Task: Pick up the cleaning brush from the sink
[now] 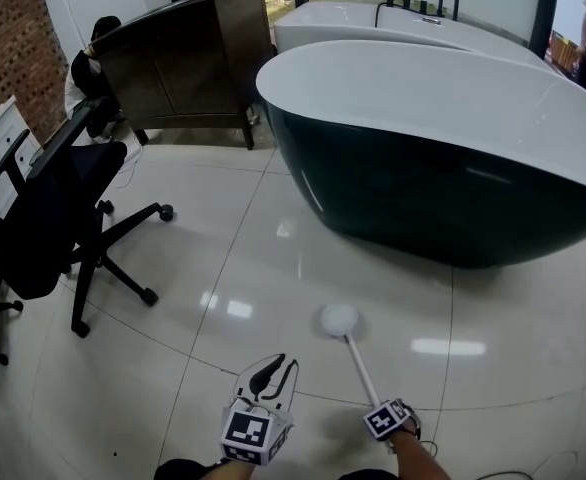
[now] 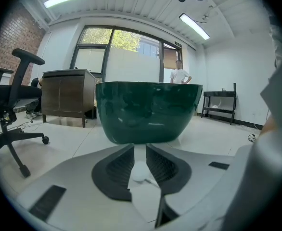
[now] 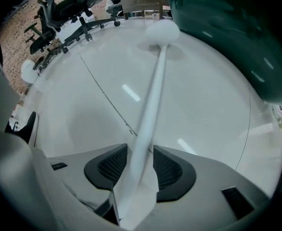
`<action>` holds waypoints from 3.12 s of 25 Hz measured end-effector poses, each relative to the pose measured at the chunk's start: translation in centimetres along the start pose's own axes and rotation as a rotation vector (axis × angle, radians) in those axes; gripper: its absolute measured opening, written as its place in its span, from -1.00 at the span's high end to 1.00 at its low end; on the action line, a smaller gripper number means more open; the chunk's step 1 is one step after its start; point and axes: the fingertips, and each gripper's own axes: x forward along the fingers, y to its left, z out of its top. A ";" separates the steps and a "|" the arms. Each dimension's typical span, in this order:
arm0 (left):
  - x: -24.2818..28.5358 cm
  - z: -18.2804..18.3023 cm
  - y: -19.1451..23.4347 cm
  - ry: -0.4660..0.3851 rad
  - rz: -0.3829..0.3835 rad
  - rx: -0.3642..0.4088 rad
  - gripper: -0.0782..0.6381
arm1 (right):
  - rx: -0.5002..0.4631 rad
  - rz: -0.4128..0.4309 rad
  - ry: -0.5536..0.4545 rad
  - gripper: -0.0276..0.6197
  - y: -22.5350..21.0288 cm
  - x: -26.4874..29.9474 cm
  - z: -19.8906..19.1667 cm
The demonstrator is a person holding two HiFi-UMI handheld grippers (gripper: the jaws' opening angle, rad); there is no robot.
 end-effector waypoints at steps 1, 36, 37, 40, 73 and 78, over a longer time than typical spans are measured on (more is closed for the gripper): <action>0.1 0.0 0.0 -0.002 -0.001 0.000 0.59 | 0.007 0.001 0.007 0.52 0.1 0.1 -0.2; -19.9 25.2 3.0 0.035 0.048 -0.013 0.62 | 0.418 0.440 -0.936 0.75 12.8 -58.9 21.0; -21.6 28.4 3.1 0.024 0.044 -0.012 0.62 | 0.426 0.443 -0.960 0.75 13.8 -62.9 21.5; -27.0 39.3 2.6 -0.018 0.026 0.003 0.63 | 0.462 0.454 -1.043 0.75 16.3 -75.7 22.8; -64.9 91.8 -13.1 -0.315 -0.081 0.144 0.76 | 0.034 0.126 -1.519 0.74 32.6 -146.0 14.0; -64.2 91.8 -15.4 -0.318 -0.088 0.162 0.78 | -0.005 0.131 -1.518 0.74 31.9 -146.8 13.0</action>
